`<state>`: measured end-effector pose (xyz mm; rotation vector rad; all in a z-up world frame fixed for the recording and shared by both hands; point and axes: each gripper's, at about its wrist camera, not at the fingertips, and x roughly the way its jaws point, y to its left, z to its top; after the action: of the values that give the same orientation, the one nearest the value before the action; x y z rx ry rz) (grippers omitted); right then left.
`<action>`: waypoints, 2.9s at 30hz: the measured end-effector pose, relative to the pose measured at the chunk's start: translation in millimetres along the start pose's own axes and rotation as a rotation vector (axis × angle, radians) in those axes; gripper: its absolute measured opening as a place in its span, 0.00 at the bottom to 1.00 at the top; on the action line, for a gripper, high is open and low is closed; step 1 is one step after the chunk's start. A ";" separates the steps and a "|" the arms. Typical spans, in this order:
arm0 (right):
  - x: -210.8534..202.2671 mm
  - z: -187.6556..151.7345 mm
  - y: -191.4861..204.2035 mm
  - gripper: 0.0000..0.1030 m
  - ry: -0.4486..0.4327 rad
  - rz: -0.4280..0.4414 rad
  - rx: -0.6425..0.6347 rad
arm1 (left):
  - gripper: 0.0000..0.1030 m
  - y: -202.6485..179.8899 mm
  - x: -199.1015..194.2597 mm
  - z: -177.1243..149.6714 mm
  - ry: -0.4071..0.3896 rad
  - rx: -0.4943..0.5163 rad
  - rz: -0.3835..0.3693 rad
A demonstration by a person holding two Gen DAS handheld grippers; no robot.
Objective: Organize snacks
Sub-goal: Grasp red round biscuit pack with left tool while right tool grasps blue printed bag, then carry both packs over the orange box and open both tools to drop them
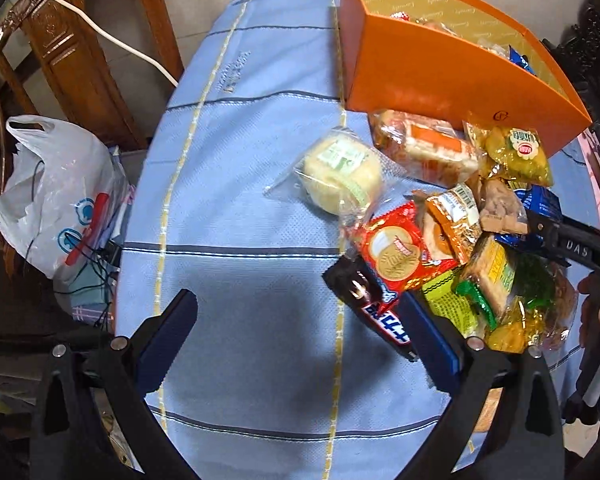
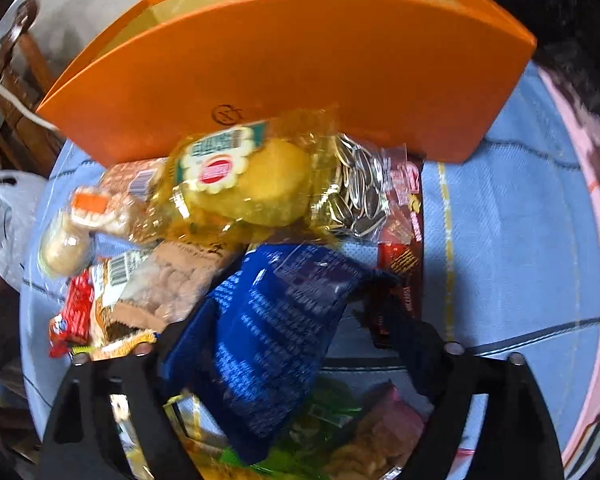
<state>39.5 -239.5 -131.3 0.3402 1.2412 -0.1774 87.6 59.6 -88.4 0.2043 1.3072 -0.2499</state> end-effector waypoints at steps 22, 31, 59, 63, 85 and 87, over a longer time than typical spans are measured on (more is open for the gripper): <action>-45.4 -5.9 -46.8 0.51 -0.080 0.109 0.096 | 0.96 -19.5 24.4 25.0 0.077 -0.043 -0.079; -78.3 -39.4 -91.4 0.51 -0.119 0.118 0.160 | 0.96 -26.3 44.5 34.6 0.132 -0.122 -0.102; -126.7 0.9 -35.6 0.51 -0.250 0.165 -0.007 | 0.43 -31.1 -69.2 61.9 -0.119 -0.062 -0.275; -145.4 36.2 -37.3 0.51 -0.335 0.160 -0.014 | 0.43 -42.4 -91.5 104.5 -0.205 -0.030 -0.280; -55.3 149.5 -47.1 0.73 -0.348 0.073 0.122 | 0.86 -122.0 31.5 221.4 -0.092 0.040 -0.197; -68.3 135.8 -51.7 0.74 -0.375 0.075 0.133 | 0.93 -117.2 20.8 209.8 -0.127 0.058 -0.193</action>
<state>122.9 -338.6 -36.5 0.4459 0.8468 -0.2481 251.9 -114.2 -57.1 0.1090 1.1946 -0.4582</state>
